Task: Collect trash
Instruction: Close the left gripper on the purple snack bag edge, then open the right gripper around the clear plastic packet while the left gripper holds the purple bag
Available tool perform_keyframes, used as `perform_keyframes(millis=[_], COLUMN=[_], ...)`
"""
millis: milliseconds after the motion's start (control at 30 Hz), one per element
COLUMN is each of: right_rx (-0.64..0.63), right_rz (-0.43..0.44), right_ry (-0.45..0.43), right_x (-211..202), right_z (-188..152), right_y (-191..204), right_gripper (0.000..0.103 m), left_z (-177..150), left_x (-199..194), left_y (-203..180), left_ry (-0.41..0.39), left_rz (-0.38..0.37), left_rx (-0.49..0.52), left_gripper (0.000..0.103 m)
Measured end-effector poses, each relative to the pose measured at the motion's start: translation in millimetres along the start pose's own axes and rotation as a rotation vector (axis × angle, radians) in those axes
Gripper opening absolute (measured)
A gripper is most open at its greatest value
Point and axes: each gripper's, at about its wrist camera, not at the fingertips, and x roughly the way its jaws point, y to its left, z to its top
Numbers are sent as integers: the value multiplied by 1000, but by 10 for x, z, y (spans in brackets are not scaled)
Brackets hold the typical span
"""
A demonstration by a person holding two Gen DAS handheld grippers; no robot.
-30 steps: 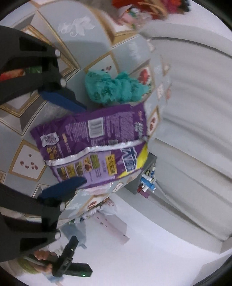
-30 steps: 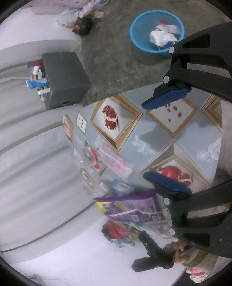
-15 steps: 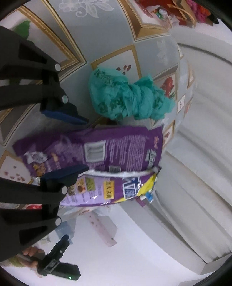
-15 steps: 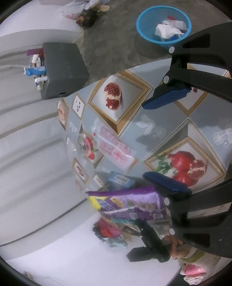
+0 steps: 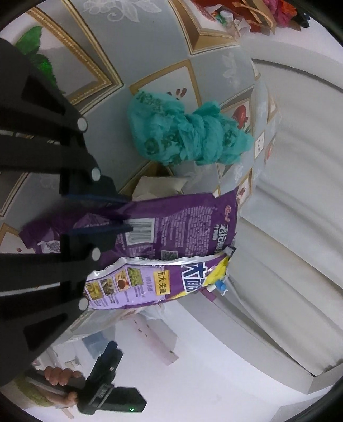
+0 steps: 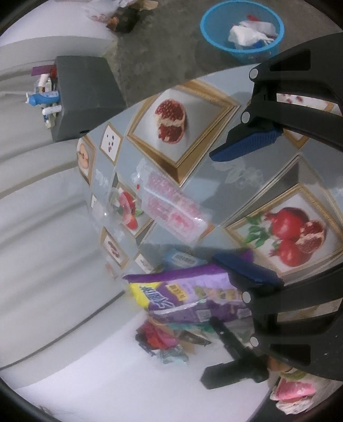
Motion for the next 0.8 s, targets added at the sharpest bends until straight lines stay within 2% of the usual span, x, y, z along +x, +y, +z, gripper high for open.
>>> perform_keyframes(millis=[167, 267, 400, 467, 500, 567, 633, 667, 800], right_rx=[36, 23, -76, -141, -180, -227, -256, -260, -262], right_rz=[-7, -48, -103, -119, -124, -139, -154, -166, -181], right_ry=[29, 42, 41, 41, 46, 77, 138, 176, 201], right_x=[225, 395, 572, 652, 706, 821, 958, 1027, 969], right_z=[166, 251, 311, 329, 332, 328, 284, 246, 214], right_y=[-13, 15, 162, 254, 304, 350, 358, 338, 301], right_gripper=[62, 53, 33, 29, 23, 15, 3, 3, 2], left_z=[-8, -10, -19, -18, -16, -15, -13, -10, -13], left_x=[-24, -33, -55, -55, -53, -46, -50, -49, -52], left_y=[26, 37, 30, 37, 39, 46, 55, 59, 69], left_ry=[-13, -20, -28, -26, -25, -21, -22, -22, -22], left_rz=[-8, -12, -14, -16, -16, -17, -17, -18, -13], left_rx=[-2, 0, 0, -2, -4, -10, -17, -18, -30], left_gripper=[9, 8, 8, 8, 8, 8, 8, 8, 8])
